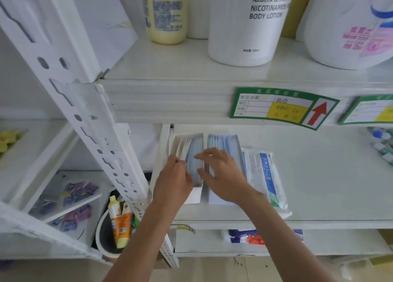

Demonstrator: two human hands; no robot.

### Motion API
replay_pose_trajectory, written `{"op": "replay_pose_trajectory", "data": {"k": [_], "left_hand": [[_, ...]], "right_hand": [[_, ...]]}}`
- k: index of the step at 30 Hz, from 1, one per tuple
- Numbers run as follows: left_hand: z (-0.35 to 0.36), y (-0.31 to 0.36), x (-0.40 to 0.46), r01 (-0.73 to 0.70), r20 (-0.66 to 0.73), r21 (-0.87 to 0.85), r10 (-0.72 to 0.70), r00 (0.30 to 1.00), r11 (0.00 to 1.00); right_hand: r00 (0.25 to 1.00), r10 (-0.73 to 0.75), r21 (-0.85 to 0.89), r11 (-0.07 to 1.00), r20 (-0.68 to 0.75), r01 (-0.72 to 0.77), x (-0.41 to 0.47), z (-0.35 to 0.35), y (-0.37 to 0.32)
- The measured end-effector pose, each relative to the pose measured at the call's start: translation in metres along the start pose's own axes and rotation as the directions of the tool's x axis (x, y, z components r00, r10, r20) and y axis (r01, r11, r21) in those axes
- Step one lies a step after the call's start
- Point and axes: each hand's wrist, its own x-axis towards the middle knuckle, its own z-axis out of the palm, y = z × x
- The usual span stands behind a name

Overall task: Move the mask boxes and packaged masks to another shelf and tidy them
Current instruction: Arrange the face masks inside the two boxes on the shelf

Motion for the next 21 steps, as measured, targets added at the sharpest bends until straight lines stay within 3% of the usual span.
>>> {"op": "replay_pose_trajectory", "data": {"k": [6,11,17,21], "left_hand": [[-0.006,-0.003,0.000,0.055,0.075,0.055,-0.059,0.995,0.997],[-0.004,-0.001,0.002,0.077,0.050,0.101,-0.082,0.995,0.992],[-0.001,-0.005,0.007,-0.044,0.101,0.165,0.028,0.994,0.985],[0.001,-0.006,0.011,0.001,0.089,0.157,-0.015,0.996,0.988]], "right_hand": [[0.982,-0.087,-0.249,0.960,0.167,0.127,-0.007,0.023,0.000],[0.986,-0.082,-0.266,0.957,0.145,0.119,-0.008,0.023,0.002],[0.998,-0.041,-0.236,0.970,0.041,0.050,-0.006,0.031,0.002],[0.997,-0.043,-0.268,0.962,0.059,0.057,-0.008,0.030,0.002]]}}
